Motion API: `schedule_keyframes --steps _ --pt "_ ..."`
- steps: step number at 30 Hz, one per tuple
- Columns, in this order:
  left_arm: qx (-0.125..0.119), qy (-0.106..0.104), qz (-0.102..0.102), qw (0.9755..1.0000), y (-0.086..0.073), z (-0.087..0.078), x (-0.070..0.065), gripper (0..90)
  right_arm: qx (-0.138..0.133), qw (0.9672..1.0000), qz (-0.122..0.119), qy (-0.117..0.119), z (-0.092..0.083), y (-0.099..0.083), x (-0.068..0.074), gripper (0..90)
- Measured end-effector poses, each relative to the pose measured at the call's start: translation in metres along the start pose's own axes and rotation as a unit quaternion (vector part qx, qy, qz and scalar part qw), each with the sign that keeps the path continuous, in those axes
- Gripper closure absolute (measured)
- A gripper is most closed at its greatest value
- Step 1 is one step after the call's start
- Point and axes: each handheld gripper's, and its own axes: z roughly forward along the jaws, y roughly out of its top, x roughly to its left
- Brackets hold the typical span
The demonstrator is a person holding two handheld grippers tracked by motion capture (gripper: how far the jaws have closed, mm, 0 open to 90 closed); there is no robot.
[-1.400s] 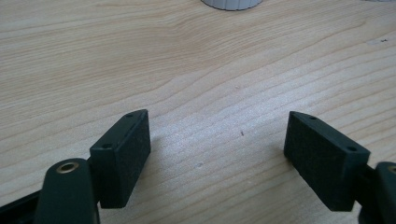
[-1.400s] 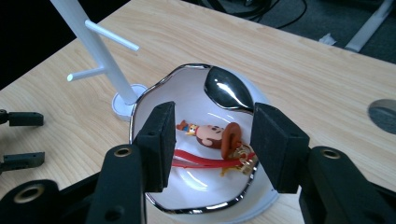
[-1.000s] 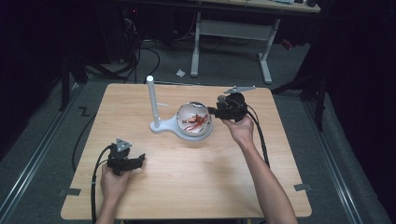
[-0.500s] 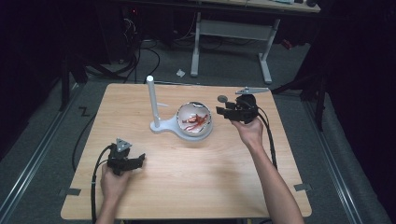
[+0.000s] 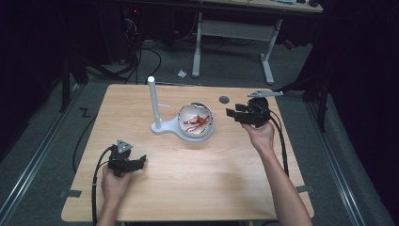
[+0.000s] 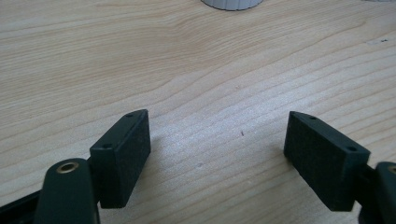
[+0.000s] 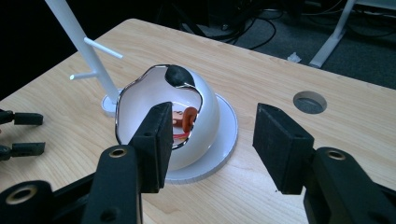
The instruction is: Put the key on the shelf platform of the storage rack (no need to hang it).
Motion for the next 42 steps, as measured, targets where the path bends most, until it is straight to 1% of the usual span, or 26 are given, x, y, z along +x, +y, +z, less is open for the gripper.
schedule_keyframes --steps 3,8,11,19,25,31,34,36,37,42 --pt "-0.001 0.000 0.000 1.0000 0.000 0.000 0.000 23.2 -0.002 1.0000 -0.002 -0.002 -0.004 -0.001 -0.001 48.0" --pt "-0.001 0.000 0.000 1.0000 0.000 0.000 0.000 23.2 -0.005 1.0000 0.005 -0.006 -0.012 -0.007 -0.005 48.0" --pt "-0.001 0.000 0.000 1.0000 0.000 0.000 0.000 23.2 0.004 0.9998 -0.005 -0.021 -0.016 -0.010 -0.005 48.0" --pt "-0.001 0.001 0.000 1.0000 0.000 0.000 0.000 23.3 0.000 0.9996 -0.009 -0.027 -0.029 -0.013 -0.008 47.9" --pt "-0.001 0.001 0.000 1.0000 0.000 0.000 0.000 23.3 0.004 0.9995 -0.002 -0.032 -0.039 -0.017 -0.009 48.0" --pt "-0.001 0.001 0.000 1.0000 0.000 0.000 0.000 23.3 0.006 0.9994 0.010 -0.032 -0.051 -0.028 -0.013 48.1" --pt "-0.001 0.001 0.000 1.0000 0.000 0.000 0.000 23.2 0.006 0.9994 0.009 -0.032 -0.055 -0.030 -0.013 48.1" --pt "-0.001 0.001 0.000 1.0000 0.000 0.000 0.000 23.3 0.003 0.9994 0.006 -0.033 -0.059 -0.031 -0.012 48.2" --pt "-0.001 0.001 0.000 1.0000 0.000 0.000 0.000 23.3 -0.003 0.9995 0.008 -0.031 -0.062 -0.033 -0.011 48.3" --pt "-0.001 0.001 0.000 1.0000 0.000 0.000 0.000 23.3 -0.001 0.9994 0.016 -0.032 -0.066 -0.041 -0.014 48.3"
